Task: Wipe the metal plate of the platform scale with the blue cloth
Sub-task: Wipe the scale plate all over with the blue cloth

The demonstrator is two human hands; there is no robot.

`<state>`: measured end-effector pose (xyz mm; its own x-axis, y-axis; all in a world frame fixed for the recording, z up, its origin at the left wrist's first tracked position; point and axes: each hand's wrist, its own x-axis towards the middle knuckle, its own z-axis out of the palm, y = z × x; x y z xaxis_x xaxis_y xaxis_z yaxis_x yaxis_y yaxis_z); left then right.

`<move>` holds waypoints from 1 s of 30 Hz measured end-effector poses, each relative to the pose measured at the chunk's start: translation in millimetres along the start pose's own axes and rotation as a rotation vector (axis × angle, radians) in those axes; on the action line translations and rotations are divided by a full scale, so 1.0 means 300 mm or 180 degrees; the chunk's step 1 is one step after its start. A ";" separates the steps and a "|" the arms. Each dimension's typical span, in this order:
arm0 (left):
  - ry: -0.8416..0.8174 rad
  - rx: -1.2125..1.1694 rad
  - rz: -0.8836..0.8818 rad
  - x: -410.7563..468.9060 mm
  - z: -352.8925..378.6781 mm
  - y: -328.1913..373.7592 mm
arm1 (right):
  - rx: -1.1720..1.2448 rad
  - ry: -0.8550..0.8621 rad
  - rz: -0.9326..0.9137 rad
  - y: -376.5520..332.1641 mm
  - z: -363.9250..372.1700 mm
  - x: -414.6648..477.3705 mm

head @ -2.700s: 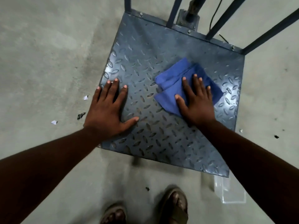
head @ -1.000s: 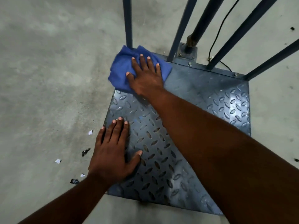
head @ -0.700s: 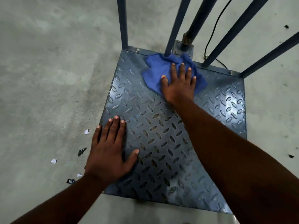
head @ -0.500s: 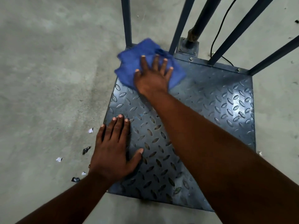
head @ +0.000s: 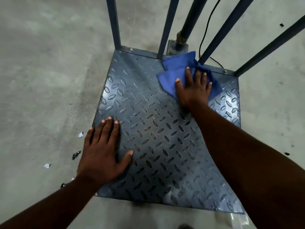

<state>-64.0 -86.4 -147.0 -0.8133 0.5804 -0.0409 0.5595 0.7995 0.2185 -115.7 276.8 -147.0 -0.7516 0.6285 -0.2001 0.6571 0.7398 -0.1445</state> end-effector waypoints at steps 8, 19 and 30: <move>-0.0580 -0.0022 -0.0120 0.146 -0.067 0.130 | -0.0045 -0.0293 -0.0009 0.004 -0.015 0.023; -0.2027 0.0237 -0.0109 0.509 -0.113 0.373 | 0.0075 -0.0166 -0.0055 0.012 -0.003 0.031; -0.1664 -0.0012 -0.0043 0.497 -0.107 0.354 | -0.0132 -0.0544 -0.0504 0.255 -0.101 0.063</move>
<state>-130.8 80.0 -98.5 -0.6316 0.5706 -0.5249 0.5481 0.8074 0.2182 -81.3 352.5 -132.4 -0.8222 0.4565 -0.3399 0.5262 0.8374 -0.1481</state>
